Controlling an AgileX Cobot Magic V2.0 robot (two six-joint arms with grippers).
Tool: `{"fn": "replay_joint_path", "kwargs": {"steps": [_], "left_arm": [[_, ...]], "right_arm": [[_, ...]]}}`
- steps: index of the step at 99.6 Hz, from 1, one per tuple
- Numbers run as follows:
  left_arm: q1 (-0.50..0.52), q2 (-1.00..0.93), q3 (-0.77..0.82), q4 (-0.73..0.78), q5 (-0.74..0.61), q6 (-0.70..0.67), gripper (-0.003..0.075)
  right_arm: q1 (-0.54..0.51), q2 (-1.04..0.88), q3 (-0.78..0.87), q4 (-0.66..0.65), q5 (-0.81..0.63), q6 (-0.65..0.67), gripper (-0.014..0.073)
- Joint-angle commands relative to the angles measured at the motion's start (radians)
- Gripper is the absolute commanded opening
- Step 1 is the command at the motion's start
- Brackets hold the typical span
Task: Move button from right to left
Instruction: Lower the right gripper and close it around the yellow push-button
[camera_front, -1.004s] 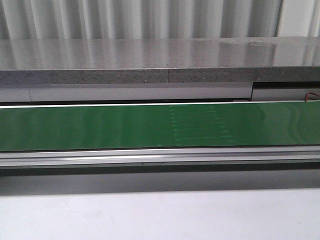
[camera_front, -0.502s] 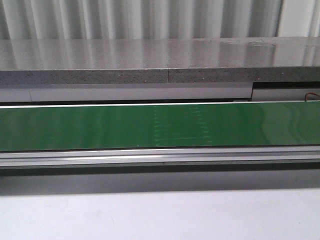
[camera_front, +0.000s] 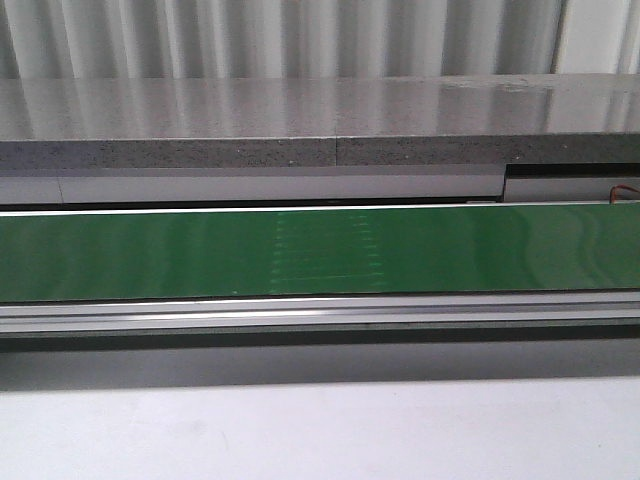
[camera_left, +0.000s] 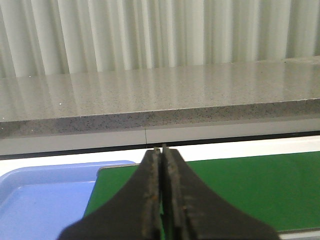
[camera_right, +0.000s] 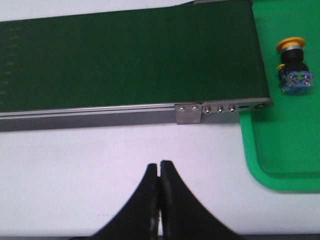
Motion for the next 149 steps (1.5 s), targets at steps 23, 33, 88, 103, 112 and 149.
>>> {"fn": "replay_joint_path", "kwargs": {"steps": [23,33,88,103,112,149], "left_arm": [[0.002,-0.036,0.026,-0.002,-0.085,-0.010,-0.0020],[0.002,-0.036,0.026,-0.002,-0.085,-0.010,-0.0020],[0.002,-0.036,0.026,-0.002,-0.085,-0.010,-0.0020],[0.002,-0.036,0.026,-0.002,-0.085,-0.010,-0.0020],[0.002,-0.036,0.026,-0.002,-0.085,-0.010,-0.0020],[0.002,-0.036,0.026,-0.002,-0.085,-0.010,-0.0020]], "right_arm": [[-0.002,0.020,-0.035,0.012,-0.041,-0.001,0.0309],[-0.002,0.020,-0.035,0.035,-0.040,-0.001,0.0497],[-0.013,0.290,-0.251,-0.080,0.027,-0.011,0.0583],[-0.121,0.393,-0.302,-0.065,0.015,-0.094,0.0583],[-0.229,0.446,-0.318,-0.009,-0.011,-0.179,0.0583],[-0.594,0.724,-0.393,0.230,-0.131,-0.413,0.0583]]}}
